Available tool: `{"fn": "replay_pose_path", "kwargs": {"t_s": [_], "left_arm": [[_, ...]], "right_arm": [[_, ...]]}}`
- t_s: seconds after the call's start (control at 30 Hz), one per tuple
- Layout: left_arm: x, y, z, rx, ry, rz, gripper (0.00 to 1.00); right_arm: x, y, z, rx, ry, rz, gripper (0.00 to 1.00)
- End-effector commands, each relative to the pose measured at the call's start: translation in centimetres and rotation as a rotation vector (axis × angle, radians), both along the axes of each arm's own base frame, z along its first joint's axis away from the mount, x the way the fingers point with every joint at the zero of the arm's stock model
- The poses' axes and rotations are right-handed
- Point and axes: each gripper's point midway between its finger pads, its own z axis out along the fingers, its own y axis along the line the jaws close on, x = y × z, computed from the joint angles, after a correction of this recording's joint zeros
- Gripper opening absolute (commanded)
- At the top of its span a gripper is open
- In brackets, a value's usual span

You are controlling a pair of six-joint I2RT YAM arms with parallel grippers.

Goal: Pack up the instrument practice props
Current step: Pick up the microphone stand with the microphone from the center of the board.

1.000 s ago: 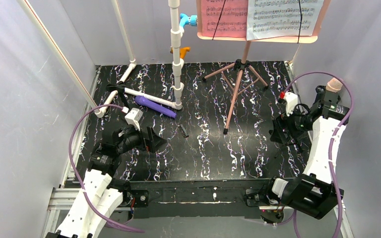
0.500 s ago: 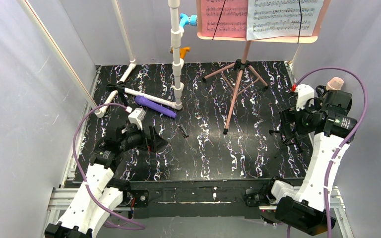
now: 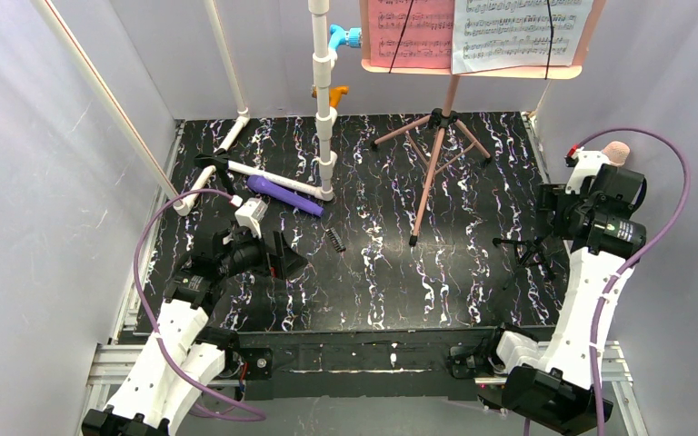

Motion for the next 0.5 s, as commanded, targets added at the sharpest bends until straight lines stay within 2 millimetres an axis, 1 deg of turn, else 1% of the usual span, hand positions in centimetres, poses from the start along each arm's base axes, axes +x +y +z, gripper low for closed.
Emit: {"fn": "replay_pose_path", "kwargs": {"t_s": [0.0, 0.07, 0.13, 0.23, 0.3, 0.47], "left_arm": [[-0.1, -0.4, 1.9, -0.018, -0.049, -0.031, 1.0], [-0.1, -0.4, 1.9, -0.02, -0.052, -0.034, 1.0], [-0.1, -0.4, 2.0, -0.02, -0.054, -0.033, 1.0], [-0.1, -0.5, 2.1, -0.024, -0.059, -0.035, 1.0], [-0.1, -0.5, 2.2, -0.024, -0.063, -0.035, 1.0], [-0.2, -0.5, 2.3, -0.028, -0.068, -0.036, 1.0]], "right_arm": [[2.4, -2.3, 1.5, -0.021, -0.153, -0.157, 0.91], [3.2, -2.9, 1.6, -0.022, -0.202, -0.191, 0.9], [3.9, -3.2, 1.2, -0.011, -0.224, -0.213, 0.89], [5.0, -3.1, 0.8, 0.019, -0.265, -0.216, 0.83], [5.7, -3.1, 0.5, 0.037, -0.288, -0.214, 0.78], [7.0, -3.5, -0.5, 0.041, -0.347, -0.224, 0.66]]}}
